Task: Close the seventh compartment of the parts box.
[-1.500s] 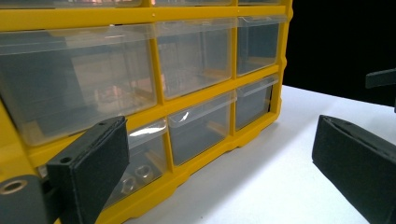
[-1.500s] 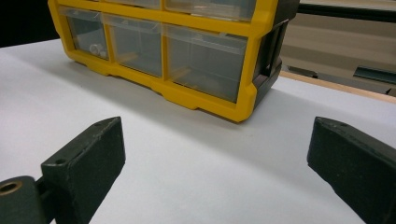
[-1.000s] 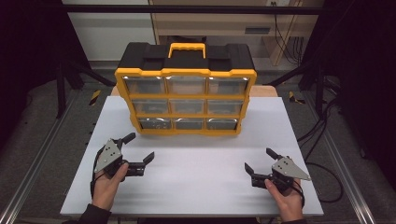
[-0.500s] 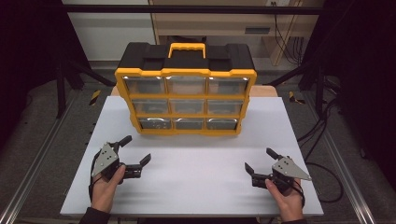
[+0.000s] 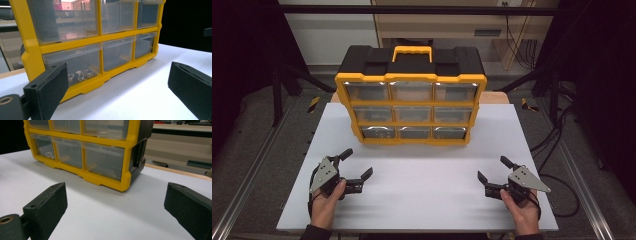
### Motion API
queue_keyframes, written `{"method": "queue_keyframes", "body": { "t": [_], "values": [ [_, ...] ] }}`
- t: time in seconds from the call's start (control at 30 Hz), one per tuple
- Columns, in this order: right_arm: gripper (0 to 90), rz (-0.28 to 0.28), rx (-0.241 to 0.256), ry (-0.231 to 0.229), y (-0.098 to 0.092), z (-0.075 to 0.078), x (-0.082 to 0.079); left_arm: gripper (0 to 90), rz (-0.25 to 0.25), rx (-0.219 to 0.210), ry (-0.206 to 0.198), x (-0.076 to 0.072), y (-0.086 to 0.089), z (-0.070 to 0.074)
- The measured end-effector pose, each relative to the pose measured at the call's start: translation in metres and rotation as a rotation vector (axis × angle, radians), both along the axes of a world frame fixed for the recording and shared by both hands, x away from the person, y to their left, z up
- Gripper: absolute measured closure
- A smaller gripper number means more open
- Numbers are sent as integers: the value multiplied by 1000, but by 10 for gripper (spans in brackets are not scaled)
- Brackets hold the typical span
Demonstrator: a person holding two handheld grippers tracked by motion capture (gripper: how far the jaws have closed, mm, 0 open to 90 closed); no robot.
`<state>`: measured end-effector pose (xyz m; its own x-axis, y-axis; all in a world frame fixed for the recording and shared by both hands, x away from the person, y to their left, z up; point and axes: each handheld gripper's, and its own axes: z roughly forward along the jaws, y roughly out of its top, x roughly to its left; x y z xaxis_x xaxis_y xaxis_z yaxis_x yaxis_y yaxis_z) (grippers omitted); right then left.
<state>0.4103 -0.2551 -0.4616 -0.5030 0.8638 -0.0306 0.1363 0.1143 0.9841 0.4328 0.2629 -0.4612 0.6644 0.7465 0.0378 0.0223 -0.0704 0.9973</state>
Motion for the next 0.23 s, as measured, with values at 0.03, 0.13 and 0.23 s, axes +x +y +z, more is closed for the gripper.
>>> {"method": "queue_keyframes", "body": {
  "t": [0.03,0.13,0.23],
  "values": [
    [48,-3,6,0,-1,0,0,28,3,-7,1,-1,1,-1],
    [50,-7,18,-8,-2,1,1,28,9,-4,5,-2,4,-5],
    [53,-10,24,-13,-2,1,2,28,20,-13,16,-4,6,-7]
  ]
}}
